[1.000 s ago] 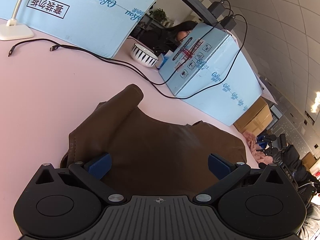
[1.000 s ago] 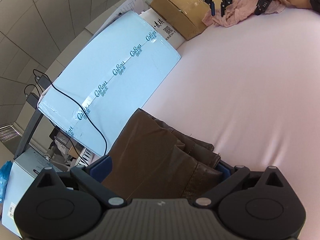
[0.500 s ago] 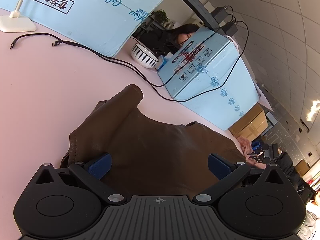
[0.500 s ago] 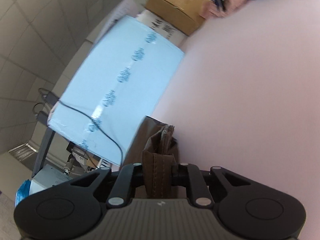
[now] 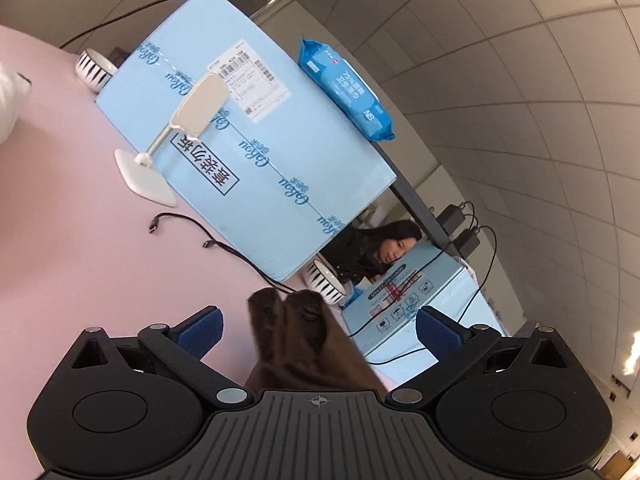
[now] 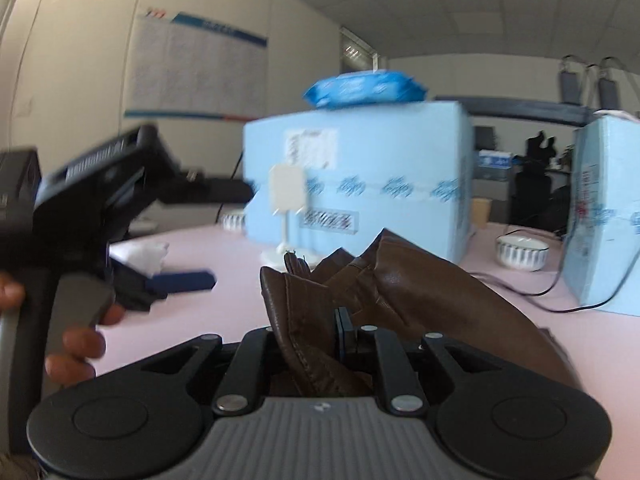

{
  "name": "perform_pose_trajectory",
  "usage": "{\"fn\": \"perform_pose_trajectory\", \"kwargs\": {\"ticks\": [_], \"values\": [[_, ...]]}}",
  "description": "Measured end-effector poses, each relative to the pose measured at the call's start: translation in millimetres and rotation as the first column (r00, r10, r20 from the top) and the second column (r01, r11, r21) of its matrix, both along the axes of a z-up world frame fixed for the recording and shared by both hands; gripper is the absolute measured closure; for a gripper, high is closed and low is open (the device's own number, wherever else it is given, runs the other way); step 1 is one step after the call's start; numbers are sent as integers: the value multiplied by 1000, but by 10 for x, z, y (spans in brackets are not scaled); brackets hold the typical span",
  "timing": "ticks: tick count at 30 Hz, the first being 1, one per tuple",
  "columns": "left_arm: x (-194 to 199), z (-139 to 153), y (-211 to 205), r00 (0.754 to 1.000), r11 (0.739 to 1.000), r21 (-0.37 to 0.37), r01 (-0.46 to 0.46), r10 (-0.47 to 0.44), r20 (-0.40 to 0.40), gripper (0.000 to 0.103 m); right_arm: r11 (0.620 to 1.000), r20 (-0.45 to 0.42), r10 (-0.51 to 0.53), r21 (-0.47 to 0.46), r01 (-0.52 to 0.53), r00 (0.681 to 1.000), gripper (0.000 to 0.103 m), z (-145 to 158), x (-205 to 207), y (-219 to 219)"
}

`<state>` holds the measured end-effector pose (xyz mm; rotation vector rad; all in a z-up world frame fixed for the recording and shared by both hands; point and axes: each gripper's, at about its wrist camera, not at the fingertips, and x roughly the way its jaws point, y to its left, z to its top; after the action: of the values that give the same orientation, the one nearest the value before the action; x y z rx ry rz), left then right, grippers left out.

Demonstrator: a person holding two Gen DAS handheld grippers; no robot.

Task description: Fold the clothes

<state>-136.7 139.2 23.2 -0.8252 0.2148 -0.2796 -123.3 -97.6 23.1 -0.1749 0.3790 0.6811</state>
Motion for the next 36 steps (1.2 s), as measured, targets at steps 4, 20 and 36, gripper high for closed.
{"fn": "perform_pose_trajectory", "kwargs": {"ticks": [4,20,36], "values": [[35,-10,90,999,1000,-3,-12,12,-38,0,999,-75,38,-22,-39,996,58,2,17,140],[416,9,-927,949,897,351,268,-182,-258,0,837,-422,-123,442,323,898,13,-52,28,-1680],[234,16,-882,953,908,332,254,-177,-247,0,820,-647,79,475,320,758,7,-77,1069,-1476]]}}
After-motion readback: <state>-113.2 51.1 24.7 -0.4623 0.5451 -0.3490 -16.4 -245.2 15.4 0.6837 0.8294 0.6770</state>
